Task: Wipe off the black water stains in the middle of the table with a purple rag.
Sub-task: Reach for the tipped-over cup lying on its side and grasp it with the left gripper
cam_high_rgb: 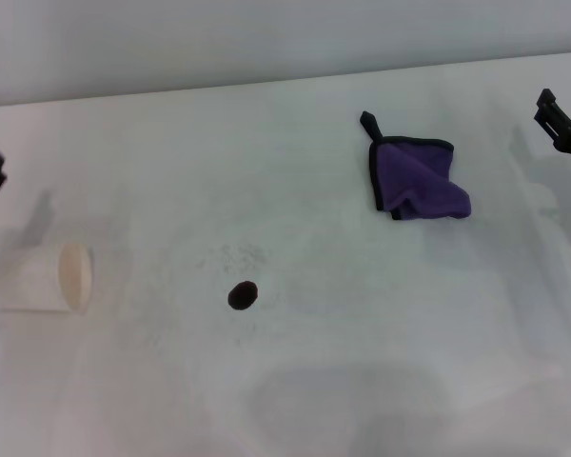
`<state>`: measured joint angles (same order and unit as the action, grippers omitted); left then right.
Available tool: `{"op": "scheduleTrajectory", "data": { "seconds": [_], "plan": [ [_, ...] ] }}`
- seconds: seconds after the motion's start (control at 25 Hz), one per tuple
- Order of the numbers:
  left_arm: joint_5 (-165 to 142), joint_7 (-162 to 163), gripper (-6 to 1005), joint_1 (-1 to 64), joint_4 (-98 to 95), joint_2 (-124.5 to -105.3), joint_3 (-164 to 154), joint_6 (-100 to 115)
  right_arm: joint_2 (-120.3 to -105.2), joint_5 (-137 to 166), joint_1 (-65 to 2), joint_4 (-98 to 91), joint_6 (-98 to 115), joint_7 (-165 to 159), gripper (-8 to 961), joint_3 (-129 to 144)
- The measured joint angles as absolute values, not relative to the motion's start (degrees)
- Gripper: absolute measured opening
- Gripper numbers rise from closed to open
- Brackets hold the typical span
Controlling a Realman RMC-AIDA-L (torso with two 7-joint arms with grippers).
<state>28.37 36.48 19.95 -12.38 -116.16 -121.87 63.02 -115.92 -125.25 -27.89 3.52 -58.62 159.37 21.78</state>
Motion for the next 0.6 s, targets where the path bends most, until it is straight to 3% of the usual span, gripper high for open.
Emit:
{"op": "scheduleTrajectory", "data": {
  "seconds": [0.32,0.6],
  "plan": [
    [10.01,57.97,855,25.62,-12.34,-107.83,-121.48,68.72,-115.84,-125.24,-28.07,3.46,-58.62,159.34,857,21.81],
    [-5.67,72.02,849,31.48,-10.13,-98.43,-121.60,76.55,-115.75,-125.29,-27.75,3.16,-58.61,159.26,857,21.74]
  ]
}}
